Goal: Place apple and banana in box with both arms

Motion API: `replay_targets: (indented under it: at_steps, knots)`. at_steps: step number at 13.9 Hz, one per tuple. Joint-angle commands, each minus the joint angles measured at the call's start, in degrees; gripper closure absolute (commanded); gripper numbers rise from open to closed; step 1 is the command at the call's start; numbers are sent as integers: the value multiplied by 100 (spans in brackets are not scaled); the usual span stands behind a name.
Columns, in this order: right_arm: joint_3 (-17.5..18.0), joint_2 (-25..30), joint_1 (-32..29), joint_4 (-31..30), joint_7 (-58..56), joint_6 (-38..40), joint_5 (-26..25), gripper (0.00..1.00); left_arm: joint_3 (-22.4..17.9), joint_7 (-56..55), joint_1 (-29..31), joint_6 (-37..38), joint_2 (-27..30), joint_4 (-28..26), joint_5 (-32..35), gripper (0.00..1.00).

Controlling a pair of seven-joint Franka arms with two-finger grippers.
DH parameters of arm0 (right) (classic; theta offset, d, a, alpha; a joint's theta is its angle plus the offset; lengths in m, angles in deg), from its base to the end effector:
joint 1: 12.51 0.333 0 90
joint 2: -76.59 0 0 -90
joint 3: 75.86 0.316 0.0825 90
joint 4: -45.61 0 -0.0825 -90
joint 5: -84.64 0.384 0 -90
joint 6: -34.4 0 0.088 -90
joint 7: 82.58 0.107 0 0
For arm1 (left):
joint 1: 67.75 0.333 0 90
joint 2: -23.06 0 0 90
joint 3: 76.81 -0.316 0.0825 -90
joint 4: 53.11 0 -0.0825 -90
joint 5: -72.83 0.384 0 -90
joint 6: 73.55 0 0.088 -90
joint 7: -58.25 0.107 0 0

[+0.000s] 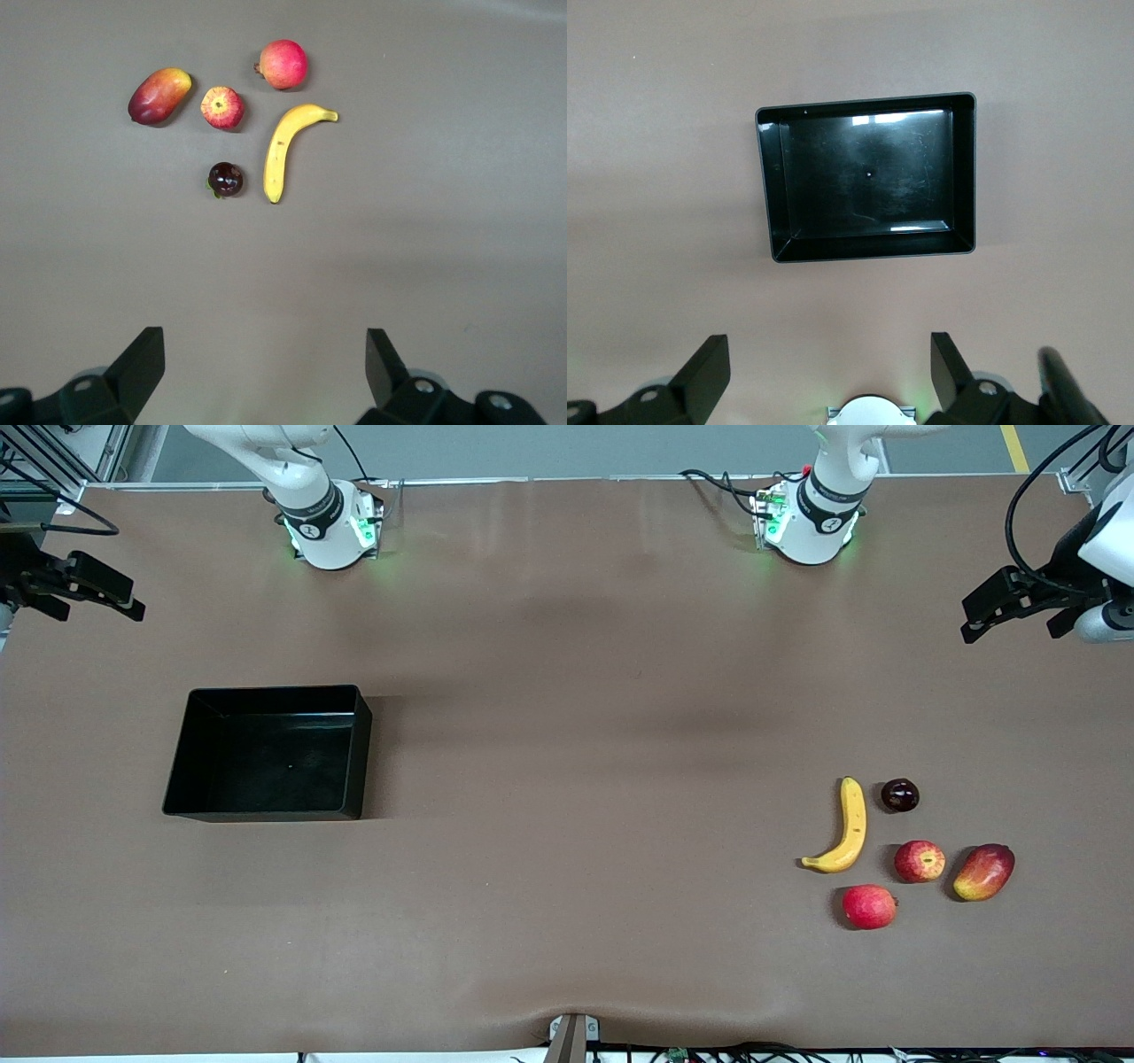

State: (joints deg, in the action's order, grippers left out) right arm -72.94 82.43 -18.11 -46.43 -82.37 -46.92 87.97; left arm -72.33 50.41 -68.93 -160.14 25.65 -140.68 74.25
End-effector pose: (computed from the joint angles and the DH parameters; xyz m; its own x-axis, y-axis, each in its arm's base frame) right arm 0.5061 -0.0153 0.6495 0.9955 -0.0422 -0.0852 -0.0468 -0.9975 -0.0525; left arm 0.5320 -0.0511 0.6637 0.9987 0.0395 0.0316 0.0403 -0.9989 -0.0241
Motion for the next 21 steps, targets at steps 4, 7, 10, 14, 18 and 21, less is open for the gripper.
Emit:
replay_targets:
  at_steps: [4, 7, 10, 14, 18, 21]
  knots:
    - [42, -21, -90, -51, -12, -50, 80, 0, 18, -7, 31, 125, -109, 144, 69, 0]
    - [42, -126, -107, -42, -29, -42, 80, 0, -8, 54, 40, 98, -511, 301, 104, 0]
    - [42, -425, -187, -7, -38, 20, 89, 0, -35, 203, 57, -444, -1127, 363, 122, 0]
    - [33, -1039, -484, 11, 15, 301, 2, 0, -26, 449, 49, -1534, -1988, 381, 665, 0]
    - [33, -1609, -739, 72, 24, 240, -157, 0, -35, 1037, 223, -2580, -2717, 381, 746, 0]
    - [33, -2218, -758, 64, -38, -616, -271, 0, -35, 1556, 426, -3187, -3157, 381, 746, 0]
